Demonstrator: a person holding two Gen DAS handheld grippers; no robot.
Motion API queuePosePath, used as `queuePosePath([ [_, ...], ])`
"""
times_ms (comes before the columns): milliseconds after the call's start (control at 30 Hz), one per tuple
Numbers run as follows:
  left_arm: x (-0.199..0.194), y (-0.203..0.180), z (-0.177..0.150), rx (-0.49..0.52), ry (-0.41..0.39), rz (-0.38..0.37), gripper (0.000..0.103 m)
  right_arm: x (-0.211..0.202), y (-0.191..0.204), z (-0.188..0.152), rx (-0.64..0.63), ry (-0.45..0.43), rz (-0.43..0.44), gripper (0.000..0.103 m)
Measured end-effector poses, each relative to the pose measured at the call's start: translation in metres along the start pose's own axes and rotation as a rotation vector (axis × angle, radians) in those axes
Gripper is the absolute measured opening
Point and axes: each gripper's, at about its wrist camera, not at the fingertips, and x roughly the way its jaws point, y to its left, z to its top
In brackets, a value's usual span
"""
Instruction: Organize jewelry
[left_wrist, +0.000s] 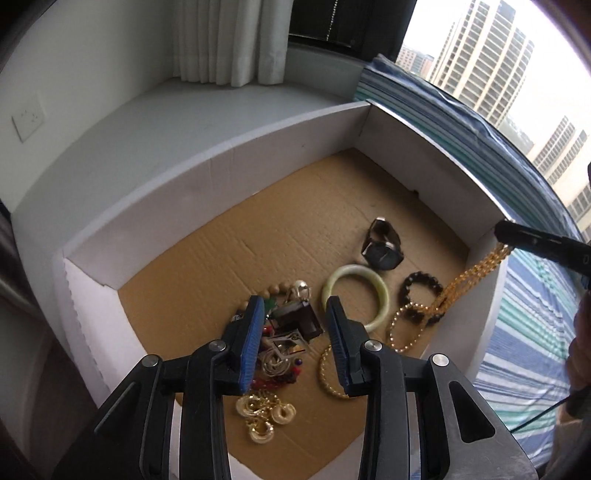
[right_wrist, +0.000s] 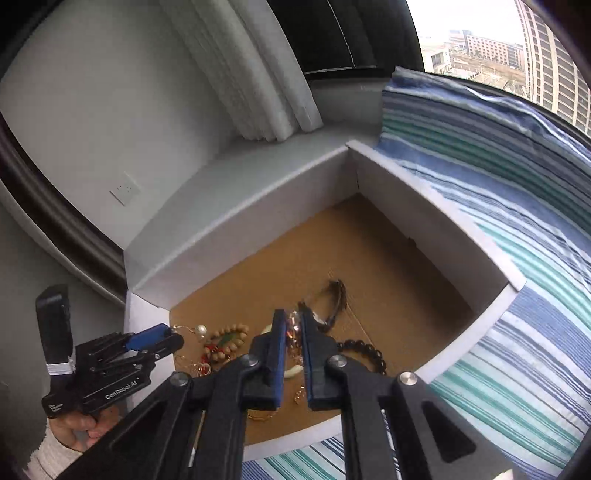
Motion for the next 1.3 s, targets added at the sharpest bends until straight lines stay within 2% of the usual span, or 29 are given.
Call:
queuePosePath([
  [33, -0.001, -0.001, -0.003, 0.008, -0.009, 0.017, 0.054, 0.011, -0.004, -0.006, 0.005, 0.02, -0.01, 0.011],
  [67, -0.004, -0.004, -0.006, 0.011, -0.024, 0.029, 0.076, 0.017, -0.009, -0.011, 0.006, 0.037, -0.018, 0.011],
  [100, -0.009, -0.005, -0.008, 0.008, -0.05, 0.036, 0.09, 0.02, -0.011, -0.017, 0.01, 0.044, -0.027, 0.016],
  [133, -0.015, -0.007, -0.01, 0.008, -0.082, 0.048, 0.093, 0.02, -0.013, -0.021, 0.017, 0.041, -0.03, 0.036],
  [167, -0.022, -0.008, -0.012, 0.015, -0.113, 0.063, 0.095, 0.016, -0.014, -0.024, 0.025, 0.031, -0.031, 0.051],
  [300, -0.051, -0.021, -0.018, 0.048, -0.208, 0.14, 0.102, -0.004, -0.006, -0.028, -0.003, -0.024, -0.064, 0.059],
  [367, -0.065, -0.026, -0.022, 0.051, -0.242, 0.167, 0.102, -0.018, 0.006, -0.029, -0.036, -0.065, -0.104, 0.072],
  [433, -0.08, -0.029, -0.027, 0.034, -0.263, 0.195, 0.102, -0.031, 0.02, -0.033, -0.079, -0.095, -0.131, 0.077],
  [533, -0.097, -0.027, -0.035, -0.019, -0.281, 0.242, 0.102, -0.046, 0.045, -0.042, -0.16, -0.105, -0.187, 0.078],
  [667, -0.111, -0.024, -0.04, -0.053, -0.214, 0.308, 0.102, -0.061, 0.076, -0.056, -0.247, -0.1, -0.23, 0.079],
  [833, -0.128, -0.017, -0.049, -0.097, -0.132, 0.259, 0.102, -0.076, 0.105, -0.07, -0.3, -0.065, -0.226, 0.079],
  [1000, -0.138, -0.018, -0.057, -0.101, -0.13, 0.254, 0.102, -0.083, 0.121, -0.076, -0.308, -0.034, -0.211, 0.079],
  [1167, -0.14, -0.015, -0.058, -0.138, -0.106, 0.228, 0.102, -0.084, 0.129, -0.08, -0.322, -0.036, -0.257, 0.078],
  [1300, -0.142, -0.016, -0.058, -0.14, -0.111, 0.243, 0.102, -0.085, 0.132, -0.08, -0.333, -0.044, -0.283, 0.078],
])
